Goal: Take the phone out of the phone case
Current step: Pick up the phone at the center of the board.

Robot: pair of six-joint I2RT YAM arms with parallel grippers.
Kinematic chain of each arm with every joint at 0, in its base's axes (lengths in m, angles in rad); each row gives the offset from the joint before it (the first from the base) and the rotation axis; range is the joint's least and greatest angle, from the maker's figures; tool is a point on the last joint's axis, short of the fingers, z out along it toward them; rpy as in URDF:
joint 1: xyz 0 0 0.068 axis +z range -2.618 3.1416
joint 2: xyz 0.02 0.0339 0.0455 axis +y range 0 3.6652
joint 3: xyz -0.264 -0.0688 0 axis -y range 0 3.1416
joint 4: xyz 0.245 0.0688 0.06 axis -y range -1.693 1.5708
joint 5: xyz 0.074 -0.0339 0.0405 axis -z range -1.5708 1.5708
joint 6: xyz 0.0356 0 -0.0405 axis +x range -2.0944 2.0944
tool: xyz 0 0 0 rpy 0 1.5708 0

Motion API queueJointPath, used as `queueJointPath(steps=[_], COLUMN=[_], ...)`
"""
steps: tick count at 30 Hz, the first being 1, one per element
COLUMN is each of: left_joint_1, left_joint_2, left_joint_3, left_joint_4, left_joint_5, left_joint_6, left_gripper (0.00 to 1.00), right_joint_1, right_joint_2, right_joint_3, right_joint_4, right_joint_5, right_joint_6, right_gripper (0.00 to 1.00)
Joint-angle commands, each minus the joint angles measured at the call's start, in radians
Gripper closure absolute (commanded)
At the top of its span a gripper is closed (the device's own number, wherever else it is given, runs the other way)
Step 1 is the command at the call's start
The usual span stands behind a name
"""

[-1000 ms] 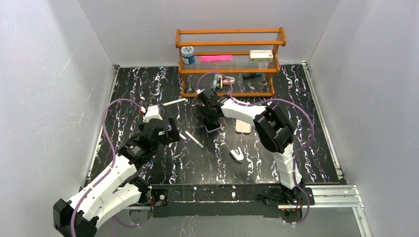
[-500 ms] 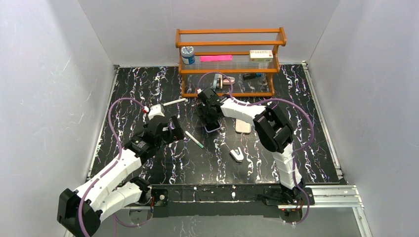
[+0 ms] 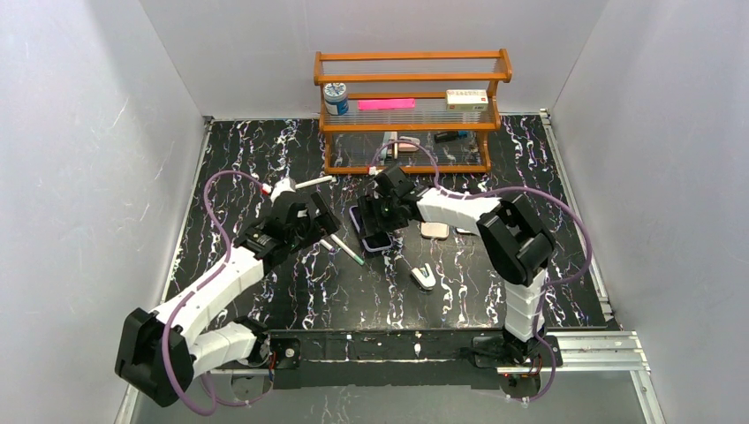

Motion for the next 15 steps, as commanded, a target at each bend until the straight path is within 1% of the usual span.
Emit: queueJointPath(steps=[1, 8, 13, 15], left_joint_1=[0.011, 0.014, 0.017, 0.019], left_joint_2=[0.052, 0.121, 0.184, 0.2], left_joint_3=[0.047, 0.054, 0.093, 0.096], left_joint_4=[0.051, 0.118, 0.082, 0.073], left_joint_5=[0.071, 0.143, 0.162, 0.166], left_joint_6=[-0.084, -0.177, -0.25, -0.303], left_gripper=[0.02, 0.03, 0.05, 0.04], right_joint_1=[-0.018, -0.02, -0.021, -0.02], right_joint_2=[-0.127, -0.19, -0.214, -0.225], right_joint_3=[-0.076, -0.124, -0.165, -0.182], right_joint_4=[0.195, 0.27, 0.287, 0.323], right_joint_5=[-0.137, -0.185, -0.195, -0.2], right_joint_6=[0.083, 0.108, 0.129, 0.141], right_gripper=[0.99, 0.99, 0.99, 0.99])
